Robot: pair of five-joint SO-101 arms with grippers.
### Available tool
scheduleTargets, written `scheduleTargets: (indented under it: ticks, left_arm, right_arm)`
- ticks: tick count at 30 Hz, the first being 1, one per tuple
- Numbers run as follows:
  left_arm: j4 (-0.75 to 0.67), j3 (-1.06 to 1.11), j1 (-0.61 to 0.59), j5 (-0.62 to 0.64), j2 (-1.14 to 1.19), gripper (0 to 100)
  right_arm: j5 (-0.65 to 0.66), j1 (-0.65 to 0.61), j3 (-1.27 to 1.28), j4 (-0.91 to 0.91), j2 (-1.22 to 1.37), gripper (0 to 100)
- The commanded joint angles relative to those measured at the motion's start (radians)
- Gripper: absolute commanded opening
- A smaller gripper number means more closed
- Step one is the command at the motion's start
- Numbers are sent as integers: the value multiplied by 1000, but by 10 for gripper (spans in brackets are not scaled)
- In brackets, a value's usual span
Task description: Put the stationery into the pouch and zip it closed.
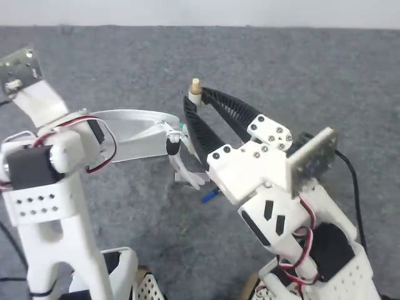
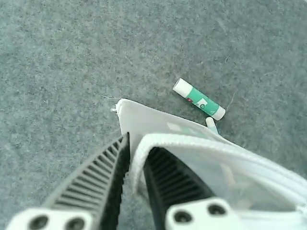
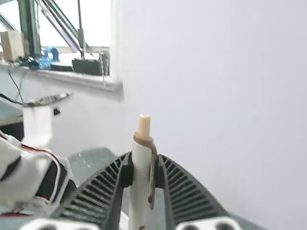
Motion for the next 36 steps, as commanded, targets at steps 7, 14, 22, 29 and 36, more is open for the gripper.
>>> scheduleTargets:
  ticks: [7,14,22,29,36]
  left_arm:
    - [6,-30,5,20,20,10]
    - [6,-30,6,20,20,10]
    - [8,-30,5,20,20,10]
    - [8,-25,2,20,20,10]
    - [2,-7,2,20,15,10]
  right_arm:
    - [12,-33,-15,-275,-10,6]
    - [12,-105,-12,-386,110,6]
    - [5,-122,-8,-473,248,6]
    - [11,-119,37,-519,375,6]
    - [40,-119,183,-659,435,6]
